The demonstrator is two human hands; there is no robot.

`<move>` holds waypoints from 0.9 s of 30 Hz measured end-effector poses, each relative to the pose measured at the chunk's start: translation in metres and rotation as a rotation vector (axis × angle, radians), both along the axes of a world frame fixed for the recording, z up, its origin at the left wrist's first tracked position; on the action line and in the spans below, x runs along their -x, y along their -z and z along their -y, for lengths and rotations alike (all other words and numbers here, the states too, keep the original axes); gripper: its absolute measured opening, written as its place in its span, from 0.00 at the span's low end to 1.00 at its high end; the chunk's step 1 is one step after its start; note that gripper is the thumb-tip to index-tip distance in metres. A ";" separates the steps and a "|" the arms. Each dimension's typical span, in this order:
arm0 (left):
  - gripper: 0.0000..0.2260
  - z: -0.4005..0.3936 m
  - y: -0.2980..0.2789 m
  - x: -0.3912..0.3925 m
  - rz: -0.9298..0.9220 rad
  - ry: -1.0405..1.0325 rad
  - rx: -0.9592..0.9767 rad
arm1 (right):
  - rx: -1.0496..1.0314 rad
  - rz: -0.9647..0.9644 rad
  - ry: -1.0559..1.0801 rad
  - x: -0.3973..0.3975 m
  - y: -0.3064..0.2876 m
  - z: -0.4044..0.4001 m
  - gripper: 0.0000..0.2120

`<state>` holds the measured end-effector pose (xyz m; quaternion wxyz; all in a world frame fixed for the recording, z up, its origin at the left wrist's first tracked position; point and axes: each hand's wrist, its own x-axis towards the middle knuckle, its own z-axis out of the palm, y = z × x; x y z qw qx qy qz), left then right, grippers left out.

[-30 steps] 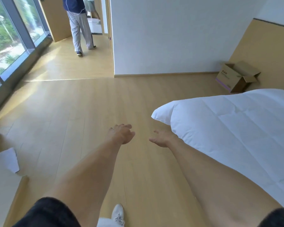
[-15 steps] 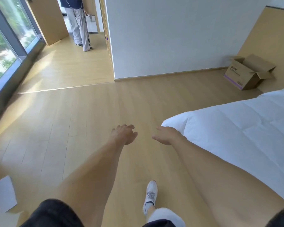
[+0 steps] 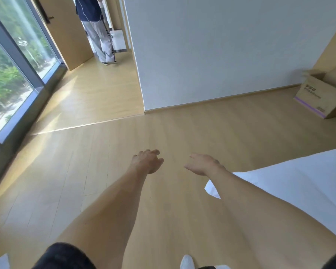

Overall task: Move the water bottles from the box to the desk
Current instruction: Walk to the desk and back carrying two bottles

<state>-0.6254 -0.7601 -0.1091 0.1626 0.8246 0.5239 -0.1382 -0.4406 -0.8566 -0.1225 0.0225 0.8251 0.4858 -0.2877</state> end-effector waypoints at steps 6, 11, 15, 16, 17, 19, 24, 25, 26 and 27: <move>0.23 -0.075 0.007 -0.083 -0.005 0.058 0.024 | 0.008 0.011 0.039 -0.067 -0.001 -0.065 0.31; 0.23 -0.142 0.019 -0.168 -0.013 0.164 0.024 | 0.035 0.013 0.135 -0.135 0.010 -0.116 0.30; 0.23 -0.207 0.027 -0.243 0.000 0.300 0.006 | 0.029 0.040 0.244 -0.196 0.014 -0.160 0.30; 0.23 -0.226 0.028 -0.263 0.007 0.329 0.004 | 0.027 0.049 0.273 -0.212 0.014 -0.174 0.29; 0.23 -0.245 0.028 -0.283 0.013 0.358 0.008 | 0.030 0.056 0.298 -0.228 0.014 -0.188 0.29; 0.23 -0.278 0.026 -0.318 0.019 0.407 0.016 | 0.048 0.060 0.346 -0.254 0.011 -0.214 0.29; 0.23 -0.357 0.017 -0.402 0.014 0.512 0.023 | 0.067 0.090 0.472 -0.318 0.003 -0.273 0.30; 0.23 -0.366 0.014 -0.414 0.016 0.530 0.023 | 0.066 0.094 0.478 -0.328 0.001 -0.279 0.30; 0.23 -0.378 0.012 -0.431 0.017 0.560 0.026 | 0.066 0.095 0.499 -0.340 -0.001 -0.289 0.30; 0.23 -0.386 0.012 -0.448 0.014 0.592 0.022 | 0.070 0.098 0.523 -0.352 -0.001 -0.296 0.30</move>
